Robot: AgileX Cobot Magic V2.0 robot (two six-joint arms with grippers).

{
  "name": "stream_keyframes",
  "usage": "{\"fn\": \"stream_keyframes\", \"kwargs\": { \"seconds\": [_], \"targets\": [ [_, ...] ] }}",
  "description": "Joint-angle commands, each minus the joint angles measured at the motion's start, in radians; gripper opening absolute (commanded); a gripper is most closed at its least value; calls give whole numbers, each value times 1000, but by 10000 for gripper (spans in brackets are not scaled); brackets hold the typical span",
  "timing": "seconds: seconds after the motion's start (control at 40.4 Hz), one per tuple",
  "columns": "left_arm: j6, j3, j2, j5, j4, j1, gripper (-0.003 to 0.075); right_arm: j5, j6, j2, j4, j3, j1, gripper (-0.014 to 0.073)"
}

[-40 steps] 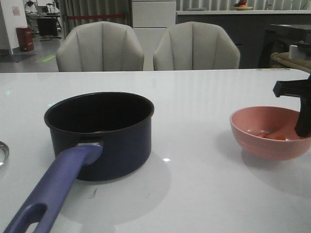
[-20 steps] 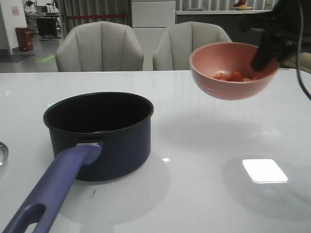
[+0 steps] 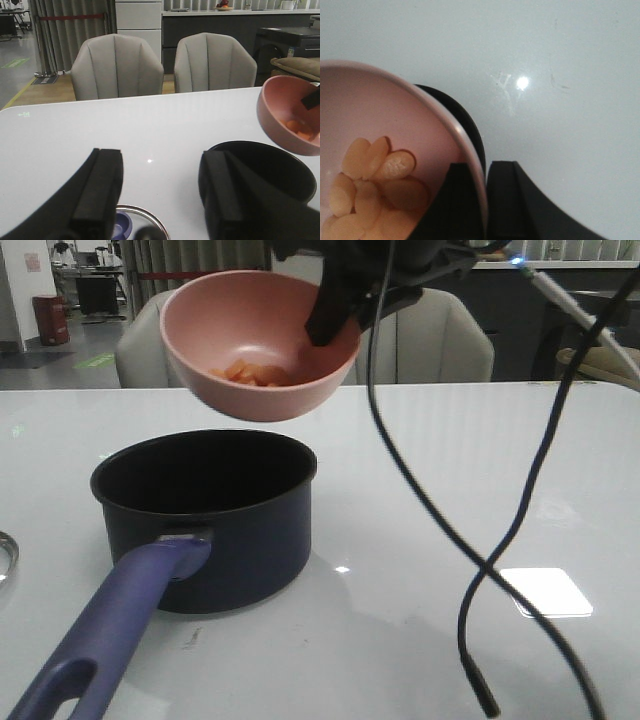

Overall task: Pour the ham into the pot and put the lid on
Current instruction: 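Lift the pink bowl and carry it over the saucepan, then tilt the bowl with the right gripper to pour pieces into saucepan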

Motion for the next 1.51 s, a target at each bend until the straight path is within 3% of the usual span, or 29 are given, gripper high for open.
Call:
{"fn": "stream_keyframes", "kwargs": {
  "seconds": [0.0, 0.198, 0.396, 1.262, 1.485],
  "targets": [
    [-2, -24, -13, -79, -1, -8, 382, -228, -13, -32, -4, 1, 30, 136],
    [-2, -24, -13, -79, -1, -8, 382, -657, -14, -32, -30, 169, 86, 136],
    [-2, -24, -13, -79, -1, -8, 382, -1029, -19, -27, -156, 323, 101, 136],
    [-2, -24, -13, -79, -1, -8, 382, -1454, -732, 57, -212, 356, 147, 136],
    [-2, -24, -13, -79, -1, -8, 382, -1751, -929, 138, -284, 404, 147, 136]
  ]
}}
